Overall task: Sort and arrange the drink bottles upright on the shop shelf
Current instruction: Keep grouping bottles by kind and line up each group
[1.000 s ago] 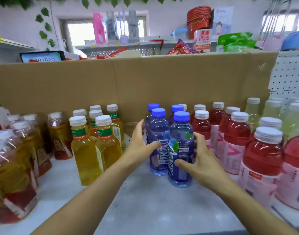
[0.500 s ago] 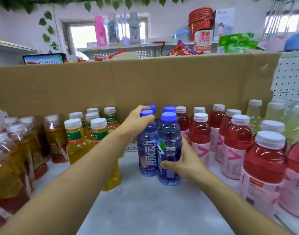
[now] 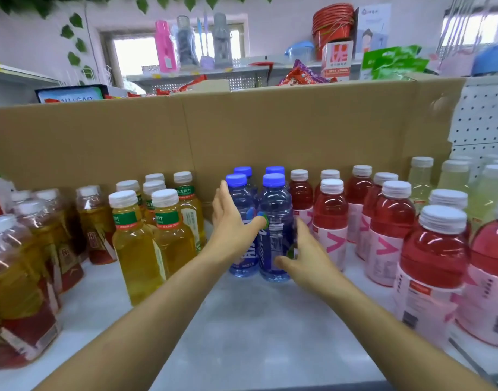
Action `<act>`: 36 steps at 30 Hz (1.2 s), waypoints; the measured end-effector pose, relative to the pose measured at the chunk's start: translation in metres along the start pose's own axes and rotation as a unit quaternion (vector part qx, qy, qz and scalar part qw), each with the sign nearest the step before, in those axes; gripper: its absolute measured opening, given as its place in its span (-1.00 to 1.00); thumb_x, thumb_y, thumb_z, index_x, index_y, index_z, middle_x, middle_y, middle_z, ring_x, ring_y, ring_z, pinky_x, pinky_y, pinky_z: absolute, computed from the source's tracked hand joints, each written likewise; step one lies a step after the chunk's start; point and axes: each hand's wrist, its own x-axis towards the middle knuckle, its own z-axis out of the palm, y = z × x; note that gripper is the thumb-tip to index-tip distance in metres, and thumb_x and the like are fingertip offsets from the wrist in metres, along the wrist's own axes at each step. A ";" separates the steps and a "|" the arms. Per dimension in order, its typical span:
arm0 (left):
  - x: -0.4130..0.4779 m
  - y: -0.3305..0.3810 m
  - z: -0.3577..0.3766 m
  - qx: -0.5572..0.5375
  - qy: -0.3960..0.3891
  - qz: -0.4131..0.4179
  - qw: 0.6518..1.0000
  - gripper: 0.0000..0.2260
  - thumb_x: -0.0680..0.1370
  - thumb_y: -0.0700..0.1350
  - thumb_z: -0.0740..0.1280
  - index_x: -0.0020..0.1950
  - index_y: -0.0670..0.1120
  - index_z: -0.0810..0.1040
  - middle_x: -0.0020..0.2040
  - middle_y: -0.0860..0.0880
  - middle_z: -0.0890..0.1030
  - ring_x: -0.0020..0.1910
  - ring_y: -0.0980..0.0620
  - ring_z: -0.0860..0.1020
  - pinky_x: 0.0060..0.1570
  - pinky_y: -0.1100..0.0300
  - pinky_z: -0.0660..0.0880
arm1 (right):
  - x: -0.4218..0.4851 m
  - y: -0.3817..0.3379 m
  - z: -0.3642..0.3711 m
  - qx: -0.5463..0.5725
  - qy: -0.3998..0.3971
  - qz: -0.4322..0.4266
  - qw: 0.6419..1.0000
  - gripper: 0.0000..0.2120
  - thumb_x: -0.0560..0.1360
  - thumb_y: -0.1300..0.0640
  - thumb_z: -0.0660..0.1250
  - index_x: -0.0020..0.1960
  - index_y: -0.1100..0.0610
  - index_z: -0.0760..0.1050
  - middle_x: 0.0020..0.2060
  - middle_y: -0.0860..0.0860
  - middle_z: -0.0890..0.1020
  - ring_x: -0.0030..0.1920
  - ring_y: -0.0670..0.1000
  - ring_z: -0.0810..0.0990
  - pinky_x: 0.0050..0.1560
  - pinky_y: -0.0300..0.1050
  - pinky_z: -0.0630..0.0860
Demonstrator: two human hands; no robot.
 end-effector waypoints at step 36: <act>0.102 0.163 0.045 0.271 -0.195 0.186 0.924 -0.68 0.60 -0.23 0.28 0.33 -0.04 0.58 0.25 -0.01 0.62 0.16 0.07 0.56 0.22 0.25 0.41 | 0.089 -0.053 -0.274 -0.346 -0.118 -0.073 0.928 -0.78 0.59 0.09 0.33 0.19 -0.13 0.58 0.07 -0.13 0.67 0.05 -0.16 0.62 0.08 -0.21 0.50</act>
